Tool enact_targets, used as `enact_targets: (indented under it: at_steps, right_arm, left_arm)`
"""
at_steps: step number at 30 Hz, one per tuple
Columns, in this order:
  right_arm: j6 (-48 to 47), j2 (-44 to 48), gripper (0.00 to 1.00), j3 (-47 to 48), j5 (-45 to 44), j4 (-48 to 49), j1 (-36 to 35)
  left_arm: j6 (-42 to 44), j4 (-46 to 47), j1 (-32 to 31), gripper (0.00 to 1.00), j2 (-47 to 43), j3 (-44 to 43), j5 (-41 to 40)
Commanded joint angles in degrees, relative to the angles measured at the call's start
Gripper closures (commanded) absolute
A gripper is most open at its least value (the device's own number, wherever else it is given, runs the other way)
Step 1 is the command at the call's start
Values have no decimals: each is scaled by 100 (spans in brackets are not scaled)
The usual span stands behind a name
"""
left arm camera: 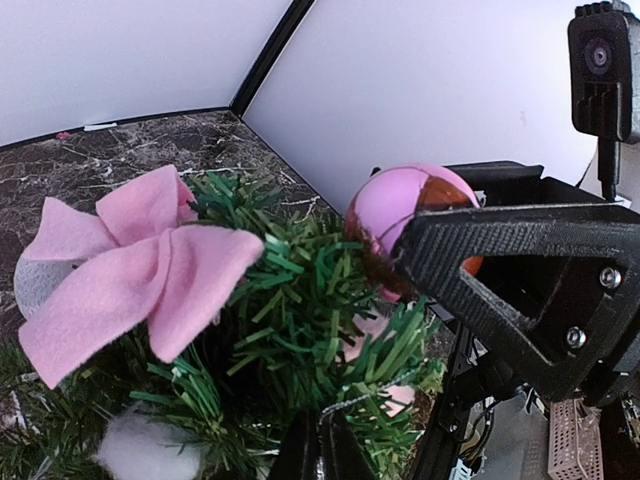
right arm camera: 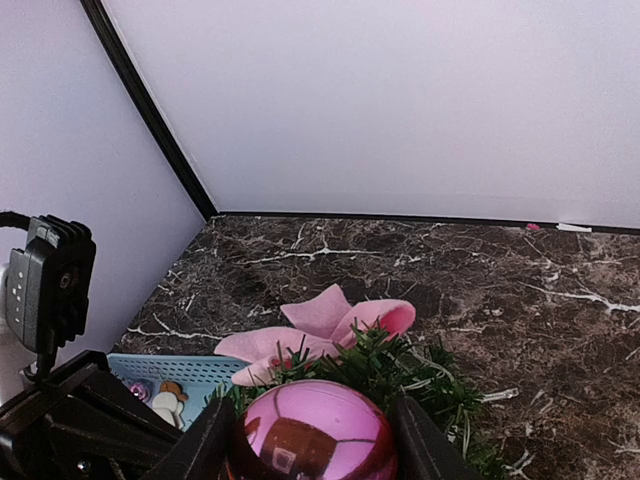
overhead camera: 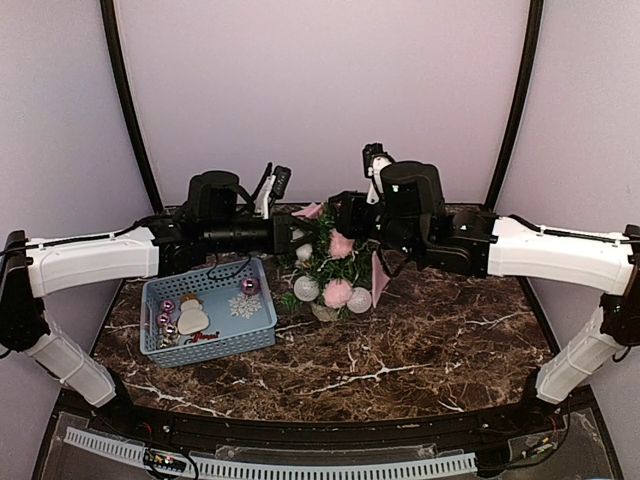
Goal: Decorate the small christmas tree
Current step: Hang the ornament bell on the branch.
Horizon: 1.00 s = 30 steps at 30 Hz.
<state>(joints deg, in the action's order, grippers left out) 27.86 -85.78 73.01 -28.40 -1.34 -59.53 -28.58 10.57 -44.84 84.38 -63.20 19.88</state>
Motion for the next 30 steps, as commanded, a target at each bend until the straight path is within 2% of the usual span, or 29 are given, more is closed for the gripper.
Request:
enact_targets:
  at_steps: [1, 13, 16, 18, 23, 28, 30]
  right_arm:
    - [-96, -157, 55, 143, -200, 14, -25]
    - [-120, -211, 54, 73, -238, -41, -31]
    - [-107, -132, 50, 81, -206, -73, -40]
    - [-82, -43, 42, 82, -196, -104, -39]
    - [-24, 237, 23, 39, -151, -156, -54]
    - [-8, 450, 14, 18, -147, -215, -54]
    - [5, 492, 12, 30, -162, -226, -52]
  left_arm:
    - [-117, -34, 35, 100, 45, -149, -89]
    - [-244, -142, 29, 100, 162, -164, -130]
    - [-238, -143, 32, 100, 109, -148, -162]
    - [-206, -181, 34, 95, 23, -137, -216]
    - [-101, -454, 32, 72, -365, -114, -415]
    - [-86, -670, 34, 55, -796, 104, -639]
    - [-97, -747, 29, 51, -947, 162, -703]
